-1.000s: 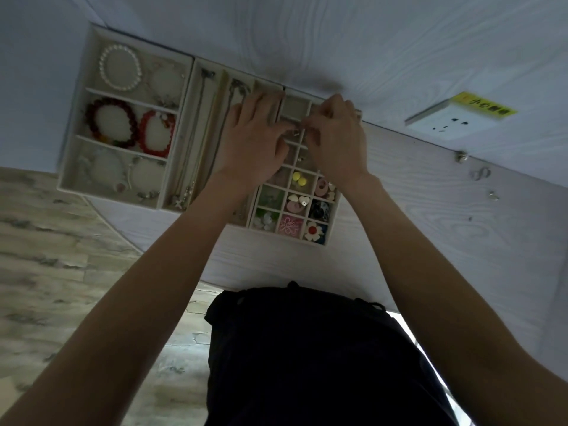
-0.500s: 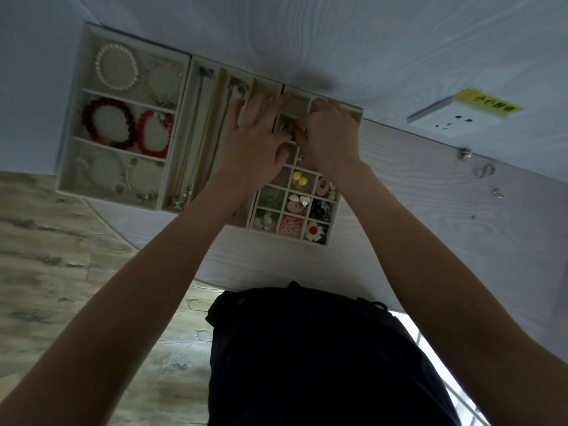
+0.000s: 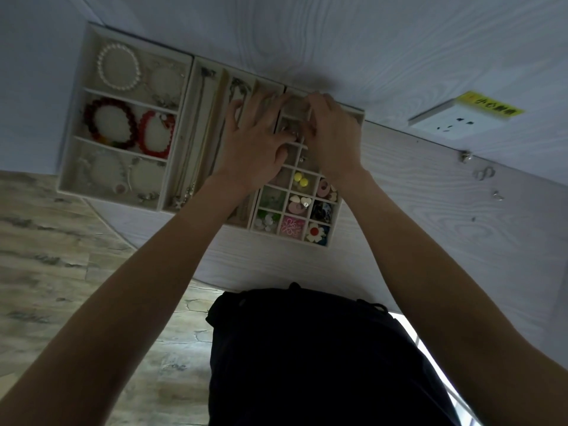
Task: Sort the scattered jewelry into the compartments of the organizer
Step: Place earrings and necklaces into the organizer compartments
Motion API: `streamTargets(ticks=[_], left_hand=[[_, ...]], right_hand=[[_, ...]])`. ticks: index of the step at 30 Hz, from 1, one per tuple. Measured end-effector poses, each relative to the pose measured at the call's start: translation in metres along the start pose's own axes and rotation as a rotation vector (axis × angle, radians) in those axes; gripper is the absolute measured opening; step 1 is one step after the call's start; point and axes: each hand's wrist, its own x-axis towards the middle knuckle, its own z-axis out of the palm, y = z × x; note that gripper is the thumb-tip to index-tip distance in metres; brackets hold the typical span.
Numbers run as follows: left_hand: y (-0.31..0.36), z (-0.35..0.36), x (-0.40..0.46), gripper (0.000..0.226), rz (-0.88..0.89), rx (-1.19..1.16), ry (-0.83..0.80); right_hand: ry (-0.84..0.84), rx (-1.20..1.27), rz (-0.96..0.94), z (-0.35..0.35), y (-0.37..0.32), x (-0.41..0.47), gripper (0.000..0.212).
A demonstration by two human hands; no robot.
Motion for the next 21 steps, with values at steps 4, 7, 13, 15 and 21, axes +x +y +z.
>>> streamTargets(ticks=[4, 7, 13, 15, 21], left_hand=[[0.001, 0.002, 0.000, 0.027, -0.018, 0.012, 0.010], [0.002, 0.002, 0.000, 0.031, -0.041, 0.006, -0.001], [0.001, 0.002, -0.001, 0.027, -0.027, -0.012, 0.027], [0.000, 0.002, -0.001, 0.028, -0.037, -0.027, -0.001], [0.001, 0.005, -0.002, 0.033, -0.071, -0.102, 0.001]], right_hand=[[0.073, 0.082, -0.005, -0.004, 0.001, -0.005, 0.011], [0.000, 0.090, -0.048, -0.007, 0.005, -0.009, 0.015], [-0.157, -0.013, -0.063, -0.008, 0.008, -0.003, 0.023], [-0.183, -0.048, -0.067, -0.008, 0.007, 0.001, 0.025], [-0.200, -0.186, 0.021, -0.003, -0.006, 0.009, 0.023]])
